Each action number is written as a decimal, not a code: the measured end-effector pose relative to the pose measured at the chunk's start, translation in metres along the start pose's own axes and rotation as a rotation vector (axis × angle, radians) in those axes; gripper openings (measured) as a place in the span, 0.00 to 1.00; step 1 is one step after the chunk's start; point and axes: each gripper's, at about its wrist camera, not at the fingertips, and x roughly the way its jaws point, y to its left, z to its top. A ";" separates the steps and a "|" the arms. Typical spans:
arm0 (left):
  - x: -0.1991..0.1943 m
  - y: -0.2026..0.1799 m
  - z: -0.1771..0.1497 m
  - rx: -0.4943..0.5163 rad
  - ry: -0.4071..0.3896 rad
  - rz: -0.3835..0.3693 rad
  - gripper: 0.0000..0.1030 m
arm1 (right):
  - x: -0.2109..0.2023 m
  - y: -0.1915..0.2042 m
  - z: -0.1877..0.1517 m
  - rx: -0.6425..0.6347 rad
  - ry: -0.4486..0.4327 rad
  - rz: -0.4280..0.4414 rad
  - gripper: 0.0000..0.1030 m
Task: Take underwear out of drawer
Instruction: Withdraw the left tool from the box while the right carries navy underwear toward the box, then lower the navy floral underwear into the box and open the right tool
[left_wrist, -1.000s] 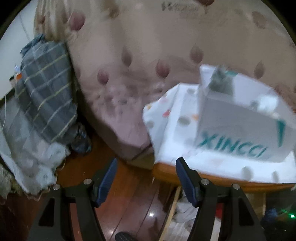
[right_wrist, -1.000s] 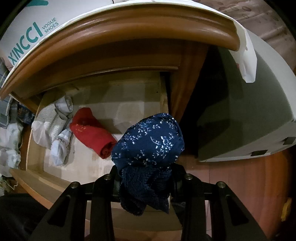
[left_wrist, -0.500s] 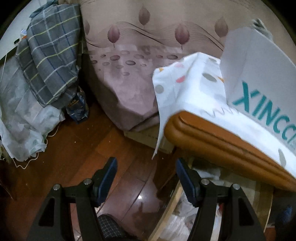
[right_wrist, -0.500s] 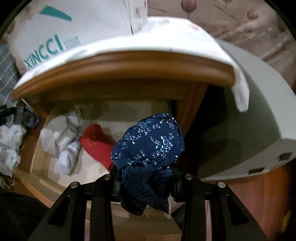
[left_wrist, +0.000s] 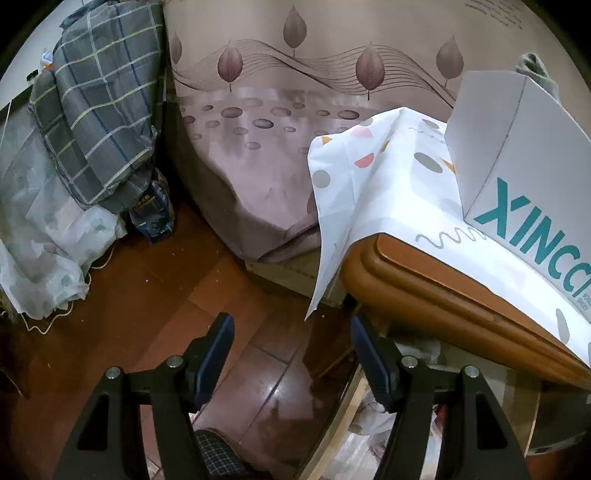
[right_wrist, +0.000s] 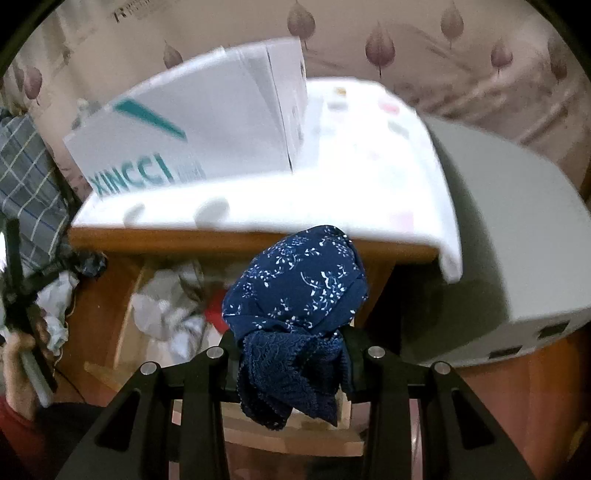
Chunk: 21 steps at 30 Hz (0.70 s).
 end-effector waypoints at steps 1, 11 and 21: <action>0.000 0.000 0.000 0.004 0.004 0.005 0.65 | -0.007 0.002 0.007 -0.007 -0.010 -0.001 0.33; 0.007 0.024 0.003 -0.101 0.040 0.019 0.65 | -0.069 0.038 0.114 -0.069 -0.143 0.045 0.33; 0.007 0.033 0.007 -0.129 0.033 0.040 0.65 | -0.019 0.085 0.191 -0.089 -0.095 0.000 0.34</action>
